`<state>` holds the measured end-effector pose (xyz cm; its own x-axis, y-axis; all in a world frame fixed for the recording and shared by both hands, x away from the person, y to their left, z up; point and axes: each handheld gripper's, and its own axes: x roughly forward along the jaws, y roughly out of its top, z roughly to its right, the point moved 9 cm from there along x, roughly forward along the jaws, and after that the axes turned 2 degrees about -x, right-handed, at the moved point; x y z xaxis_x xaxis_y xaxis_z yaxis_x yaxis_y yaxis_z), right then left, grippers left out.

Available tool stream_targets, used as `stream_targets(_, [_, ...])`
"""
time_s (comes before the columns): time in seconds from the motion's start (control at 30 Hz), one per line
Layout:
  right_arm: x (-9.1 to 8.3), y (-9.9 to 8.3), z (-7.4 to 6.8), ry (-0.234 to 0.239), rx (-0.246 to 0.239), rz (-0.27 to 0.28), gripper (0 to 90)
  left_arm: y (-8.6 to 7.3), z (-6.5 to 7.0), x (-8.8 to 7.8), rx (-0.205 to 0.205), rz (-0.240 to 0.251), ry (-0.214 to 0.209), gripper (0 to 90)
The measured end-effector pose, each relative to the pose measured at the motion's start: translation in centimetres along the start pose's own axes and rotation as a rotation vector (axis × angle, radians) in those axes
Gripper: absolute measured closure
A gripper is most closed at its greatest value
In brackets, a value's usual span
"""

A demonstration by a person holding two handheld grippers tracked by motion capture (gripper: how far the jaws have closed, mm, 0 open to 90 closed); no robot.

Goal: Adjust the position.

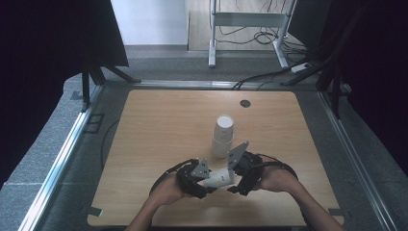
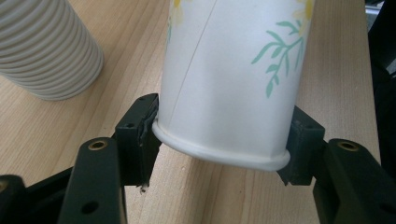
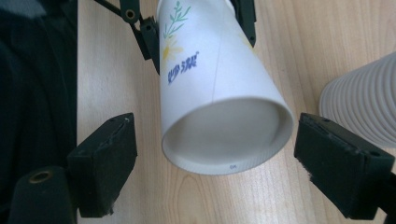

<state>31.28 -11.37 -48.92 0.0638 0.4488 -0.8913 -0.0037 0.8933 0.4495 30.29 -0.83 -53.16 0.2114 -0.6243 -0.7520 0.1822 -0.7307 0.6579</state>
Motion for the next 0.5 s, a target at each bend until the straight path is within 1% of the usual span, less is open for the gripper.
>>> stream_targets(0.03, [0.1,0.0,0.0,-0.003,-0.008,-0.018,14.0,0.1,0.1,0.1,-0.008,0.002,0.003,39.4])
stream_targets(0.1, [0.3,0.1,0.0,-0.011,-0.025,-0.045,14.5,0.0,0.1,0.0,0.015,-0.027,0.009,39.4])
stream_targets(0.17, [0.5,0.3,-0.1,-0.009,-0.038,-0.057,16.2,0.0,0.1,0.0,0.027,-0.05,0.026,39.4])
stream_targets(0.23, [0.7,0.3,-0.2,-0.012,-0.045,-0.065,16.7,-0.1,0.2,0.0,0.04,-0.082,0.042,39.4])
stream_targets(0.27, [0.8,0.4,-0.3,-0.013,-0.049,-0.067,17.2,-0.1,0.2,0.1,0.038,-0.085,0.048,39.4])
stream_targets(0.3, [0.8,0.4,-0.4,-0.011,-0.047,-0.068,17.5,-0.1,0.3,0.0,0.045,-0.107,0.063,39.5])
stream_targets(0.37, [0.9,0.3,-0.5,-0.013,-0.055,-0.067,18.4,-0.2,0.4,0.1,0.056,-0.137,0.073,39.4])
stream_targets(0.43, [1.0,0.3,-0.6,-0.019,-0.057,-0.067,18.6,-0.2,0.6,0.0,0.074,-0.175,0.094,39.5])
stream_targets(0.5, [1.1,0.1,-0.7,-0.02,-0.062,-0.069,19.1,-0.2,0.7,-0.1,0.088,-0.196,0.106,39.5])
